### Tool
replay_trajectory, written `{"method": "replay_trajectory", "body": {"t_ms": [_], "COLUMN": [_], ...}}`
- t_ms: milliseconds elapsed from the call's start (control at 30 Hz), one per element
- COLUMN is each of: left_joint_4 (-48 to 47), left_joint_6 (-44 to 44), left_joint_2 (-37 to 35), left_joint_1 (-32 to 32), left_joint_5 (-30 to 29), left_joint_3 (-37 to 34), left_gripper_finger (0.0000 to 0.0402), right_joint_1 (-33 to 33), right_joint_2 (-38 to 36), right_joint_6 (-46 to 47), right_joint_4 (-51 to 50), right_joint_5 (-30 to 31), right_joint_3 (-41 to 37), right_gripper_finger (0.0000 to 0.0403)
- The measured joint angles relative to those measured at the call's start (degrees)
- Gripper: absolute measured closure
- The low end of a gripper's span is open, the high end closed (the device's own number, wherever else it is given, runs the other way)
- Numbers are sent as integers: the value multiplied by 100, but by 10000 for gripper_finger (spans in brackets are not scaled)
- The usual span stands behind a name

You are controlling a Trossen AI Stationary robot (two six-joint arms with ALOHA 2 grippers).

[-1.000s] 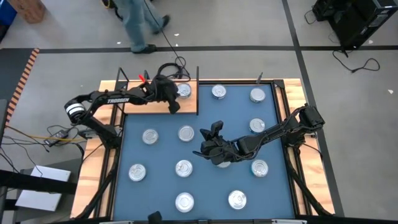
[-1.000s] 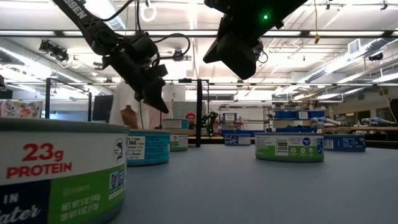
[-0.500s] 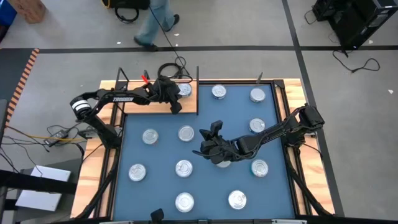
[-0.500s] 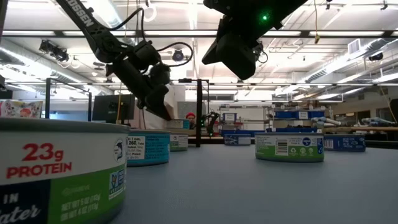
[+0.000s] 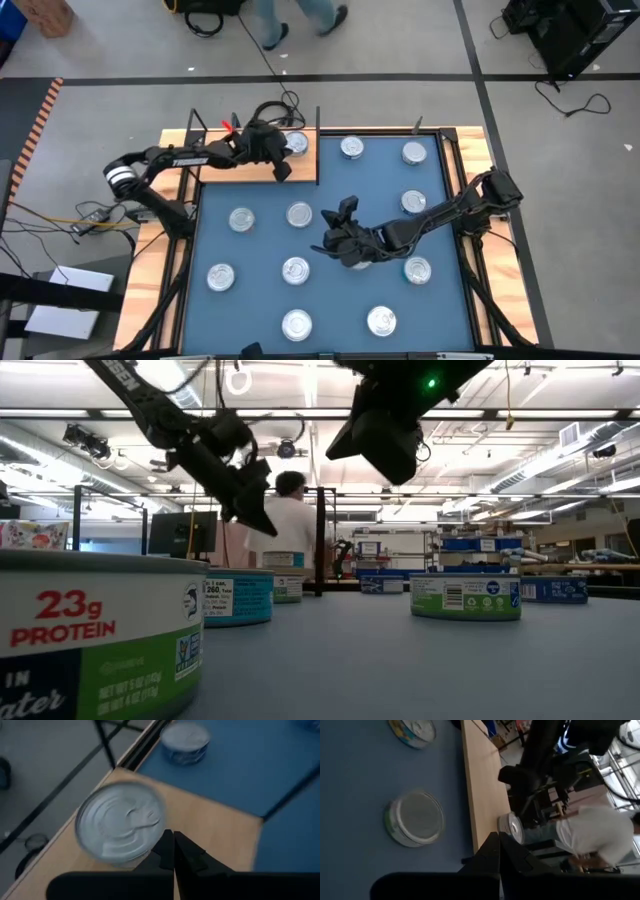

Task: Stack canned seafood by type on shelf
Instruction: Put the green tuna can on the shelf

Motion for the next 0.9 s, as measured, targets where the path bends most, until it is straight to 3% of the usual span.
{"method": "replay_trajectory", "body": {"t_ms": [133,267,533,700,900], "left_joint_4": [522,1118,2078,2221,2324], "left_joint_6": [-58,-61,-48,-23,222], "left_joint_2": [-506,-1059,-2308,-2967,-3321], "left_joint_1": [-361,-748,-1483,-1733,-1826], "left_joint_5": [-262,-517,-804,-804,-823], "left_joint_3": [-407,-956,-2078,-2511,-2613], "left_gripper_finger": [401,401,401,401,401], "right_joint_1": [42,-161,-544,-790,-1144], "right_joint_2": [-57,-39,-44,-206,-1002], "right_joint_6": [280,896,1691,2221,3210], "right_joint_4": [-39,-54,-119,-1245,-3193], "right_joint_5": [-114,-1057,-2362,-2711,-2557], "right_joint_3": [0,-8,-301,-313,-313], "right_gripper_finger": [400,401,402,402,401]}}
